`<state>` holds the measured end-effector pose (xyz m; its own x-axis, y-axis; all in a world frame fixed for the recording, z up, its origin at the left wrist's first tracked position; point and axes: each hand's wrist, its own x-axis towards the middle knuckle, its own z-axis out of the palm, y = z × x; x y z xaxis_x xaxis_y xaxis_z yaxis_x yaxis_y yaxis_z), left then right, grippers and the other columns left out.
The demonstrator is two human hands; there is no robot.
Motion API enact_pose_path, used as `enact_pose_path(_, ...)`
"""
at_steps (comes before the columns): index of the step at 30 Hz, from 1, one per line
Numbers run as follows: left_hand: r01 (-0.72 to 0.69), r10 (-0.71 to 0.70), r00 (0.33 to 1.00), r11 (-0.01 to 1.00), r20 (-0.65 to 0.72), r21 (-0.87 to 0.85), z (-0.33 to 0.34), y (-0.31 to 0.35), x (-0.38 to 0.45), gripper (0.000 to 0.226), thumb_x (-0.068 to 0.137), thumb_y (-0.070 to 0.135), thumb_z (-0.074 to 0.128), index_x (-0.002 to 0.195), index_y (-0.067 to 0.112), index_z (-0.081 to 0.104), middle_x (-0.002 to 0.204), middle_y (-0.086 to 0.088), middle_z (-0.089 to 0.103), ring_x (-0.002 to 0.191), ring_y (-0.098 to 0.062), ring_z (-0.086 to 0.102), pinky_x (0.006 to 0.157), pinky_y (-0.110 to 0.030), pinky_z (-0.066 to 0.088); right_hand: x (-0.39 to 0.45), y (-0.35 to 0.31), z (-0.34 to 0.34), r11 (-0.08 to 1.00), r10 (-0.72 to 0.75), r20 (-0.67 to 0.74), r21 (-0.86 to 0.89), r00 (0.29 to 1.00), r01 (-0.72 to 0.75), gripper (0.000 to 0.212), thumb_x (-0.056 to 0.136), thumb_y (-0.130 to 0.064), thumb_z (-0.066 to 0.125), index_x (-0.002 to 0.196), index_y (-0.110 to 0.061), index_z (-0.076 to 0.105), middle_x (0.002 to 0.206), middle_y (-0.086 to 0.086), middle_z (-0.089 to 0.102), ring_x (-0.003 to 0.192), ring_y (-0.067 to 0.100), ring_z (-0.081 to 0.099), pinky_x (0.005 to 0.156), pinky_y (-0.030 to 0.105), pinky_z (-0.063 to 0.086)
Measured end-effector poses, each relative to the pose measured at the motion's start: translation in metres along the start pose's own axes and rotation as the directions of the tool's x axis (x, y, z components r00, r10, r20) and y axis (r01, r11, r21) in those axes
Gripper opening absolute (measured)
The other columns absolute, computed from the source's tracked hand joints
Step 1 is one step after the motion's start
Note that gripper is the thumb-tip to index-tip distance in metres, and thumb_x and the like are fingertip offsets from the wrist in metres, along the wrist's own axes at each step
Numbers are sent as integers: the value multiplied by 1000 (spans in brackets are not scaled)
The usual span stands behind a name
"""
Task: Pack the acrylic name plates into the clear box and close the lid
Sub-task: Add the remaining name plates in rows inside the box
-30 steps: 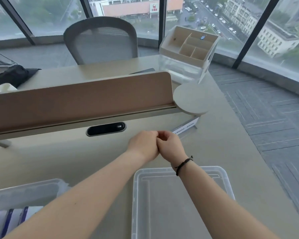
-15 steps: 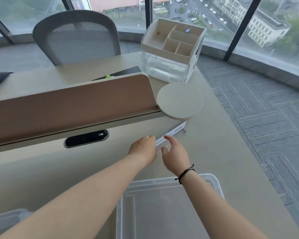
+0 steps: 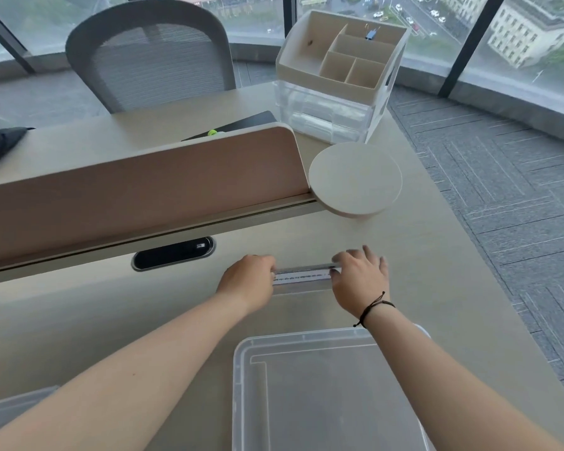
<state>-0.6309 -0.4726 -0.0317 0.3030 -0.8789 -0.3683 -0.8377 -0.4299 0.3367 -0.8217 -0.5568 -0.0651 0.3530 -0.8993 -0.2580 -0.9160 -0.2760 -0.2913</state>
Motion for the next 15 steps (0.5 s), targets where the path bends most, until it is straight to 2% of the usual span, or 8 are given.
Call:
enact_pose_path(2, 7, -8, 1000, 1000, -18, -17, 0, -7, -4, 18, 95, 21, 46, 101, 20, 63, 101, -5, 66, 88, -28, 59, 76, -36, 50, -6, 0, 2, 998, 9, 28, 55, 1000, -11, 23, 95, -30, 46, 111, -23, 61, 118, 3, 59, 112, 29, 53, 86, 40, 42)
enact_pose_path(4, 16, -17, 999, 999, -31, -37, 0, -9, -8, 19, 96, 23, 46, 103, 19, 64, 104, -5, 66, 90, -28, 59, 78, -36, 50, -11, -1, 2, 994, 16, 38, 109, 999, -20, 20, 96, -29, 46, 105, -20, 60, 107, 5, 58, 98, 30, 56, 69, 35, 44)
enact_pose_path(9, 17, -26, 994, 996, -108, -83, -7, -10, -22, 20, 94, 22, 46, 98, 21, 66, 101, -2, 68, 90, -26, 59, 78, -37, 50, -24, -6, -5, 992, 8, -8, 125, 1000, -7, 18, 95, -30, 48, 101, -19, 61, 98, 3, 58, 94, 28, 58, 65, 33, 44)
enact_pose_path(15, 1, -36, 968, 990, -248, -140, -29, -22, -54, 18, 91, 33, 54, 98, 26, 69, 101, 3, 69, 92, -21, 61, 78, -35, 51, -51, -28, -25, 988, -62, -175, 128, 983, 85, 20, 95, -37, 53, 101, -22, 64, 96, -1, 60, 91, 24, 60, 60, 31, 45)
